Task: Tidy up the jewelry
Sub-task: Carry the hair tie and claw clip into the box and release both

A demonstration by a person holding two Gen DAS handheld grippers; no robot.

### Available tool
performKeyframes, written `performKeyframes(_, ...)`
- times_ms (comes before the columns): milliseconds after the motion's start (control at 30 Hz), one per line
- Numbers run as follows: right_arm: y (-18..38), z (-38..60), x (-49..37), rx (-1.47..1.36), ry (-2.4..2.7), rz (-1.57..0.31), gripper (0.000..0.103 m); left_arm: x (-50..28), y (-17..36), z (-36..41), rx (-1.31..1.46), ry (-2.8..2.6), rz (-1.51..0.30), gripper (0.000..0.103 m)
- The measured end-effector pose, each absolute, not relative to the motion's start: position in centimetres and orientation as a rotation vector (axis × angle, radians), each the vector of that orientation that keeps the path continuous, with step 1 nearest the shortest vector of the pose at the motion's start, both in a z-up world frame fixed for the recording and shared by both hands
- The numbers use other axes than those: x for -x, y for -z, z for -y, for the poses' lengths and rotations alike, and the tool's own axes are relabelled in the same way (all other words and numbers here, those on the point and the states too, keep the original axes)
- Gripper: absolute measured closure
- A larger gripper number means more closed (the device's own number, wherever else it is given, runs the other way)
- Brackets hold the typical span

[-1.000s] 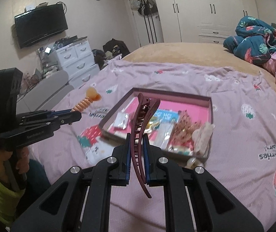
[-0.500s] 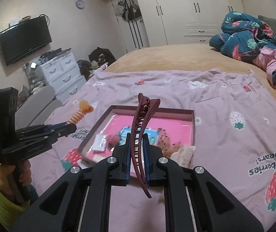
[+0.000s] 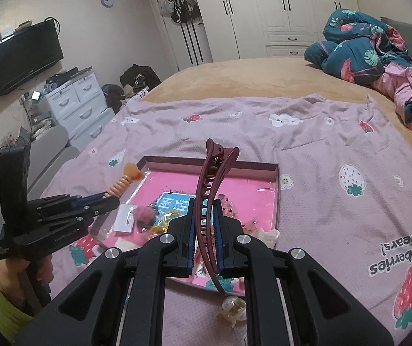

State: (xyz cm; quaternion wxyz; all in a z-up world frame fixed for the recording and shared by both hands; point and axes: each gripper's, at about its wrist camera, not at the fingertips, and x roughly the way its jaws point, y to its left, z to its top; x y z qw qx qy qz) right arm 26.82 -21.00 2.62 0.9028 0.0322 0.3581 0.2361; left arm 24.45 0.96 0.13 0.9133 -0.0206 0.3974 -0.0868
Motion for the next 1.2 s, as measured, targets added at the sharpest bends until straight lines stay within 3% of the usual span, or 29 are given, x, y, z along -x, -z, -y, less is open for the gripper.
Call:
performKeyframes(733,7.2,17.7,-30.8,-0.019,-0.456,-0.944,0.091,-26.9,4.8,-0.7,0.041,0.167,-0.928,0.093)
performKeyframes(900,5.4,18.4,-29.5,-0.022,-0.453,-0.888,0.062,-26.5,4.5,-0.8,0.042,0.171,-0.920,0.091)
performKeyframes(1033,3.2,19.8,-27.9,-0.038,-0.433,-0.821,0.044,-25.7,3.4,-1.0,0.049,0.173,-0.899,0.071)
performKeyframes(1100,2.0,20.7,-26.8,-0.050,-0.417,-0.783,0.035,-25.1,2.7,-1.1,0.052,0.175,-0.883,0.069)
performKeyframes(1167,0.9,21.6,-25.7,-0.066,-0.405,-0.747,0.029,-24.4,1.7,-1.2,0.065,0.180,-0.861,0.058)
performKeyframes(1200,0.3,22.1,-25.2,-0.075,-0.398,-0.734,0.024,-23.9,1.1,-1.3,0.070,0.179,-0.845,0.048)
